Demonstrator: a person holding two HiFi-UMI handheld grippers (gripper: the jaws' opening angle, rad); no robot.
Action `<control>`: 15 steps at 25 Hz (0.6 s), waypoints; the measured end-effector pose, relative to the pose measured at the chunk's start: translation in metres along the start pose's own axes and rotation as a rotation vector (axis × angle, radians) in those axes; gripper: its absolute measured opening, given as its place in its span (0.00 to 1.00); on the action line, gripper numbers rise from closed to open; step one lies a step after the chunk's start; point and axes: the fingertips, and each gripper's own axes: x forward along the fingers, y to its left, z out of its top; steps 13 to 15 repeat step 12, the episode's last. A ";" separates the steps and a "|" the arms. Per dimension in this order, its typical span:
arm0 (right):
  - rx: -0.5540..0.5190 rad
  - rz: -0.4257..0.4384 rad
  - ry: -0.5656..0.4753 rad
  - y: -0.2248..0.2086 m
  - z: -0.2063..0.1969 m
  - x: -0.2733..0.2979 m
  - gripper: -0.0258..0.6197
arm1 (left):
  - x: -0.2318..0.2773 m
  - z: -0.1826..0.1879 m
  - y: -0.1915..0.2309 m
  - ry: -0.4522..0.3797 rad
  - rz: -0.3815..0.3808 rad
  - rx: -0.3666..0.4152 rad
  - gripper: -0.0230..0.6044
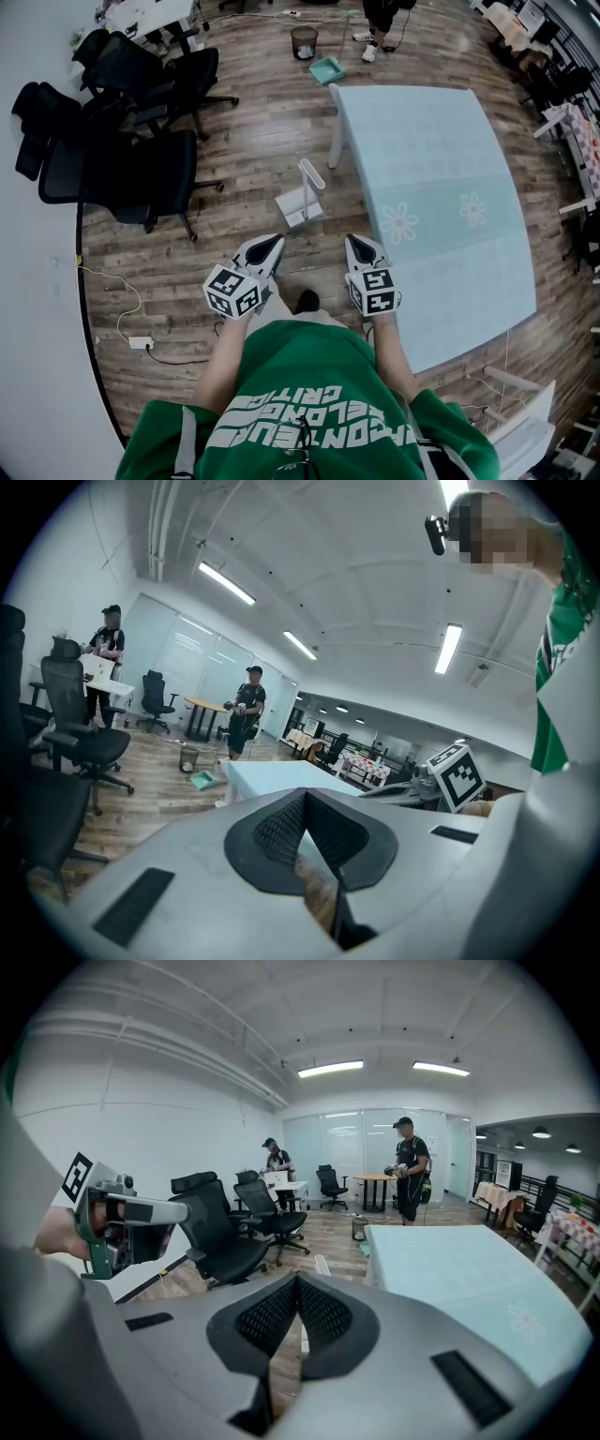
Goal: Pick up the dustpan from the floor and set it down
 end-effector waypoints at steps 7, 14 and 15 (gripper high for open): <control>0.003 -0.005 0.000 -0.004 -0.003 -0.002 0.05 | 0.000 -0.002 -0.003 0.001 0.000 0.004 0.04; 0.006 -0.008 -0.001 -0.007 -0.004 -0.001 0.05 | -0.001 -0.004 -0.003 0.003 -0.002 0.007 0.04; 0.006 -0.008 -0.001 -0.007 -0.004 -0.001 0.05 | -0.001 -0.004 -0.003 0.003 -0.002 0.007 0.04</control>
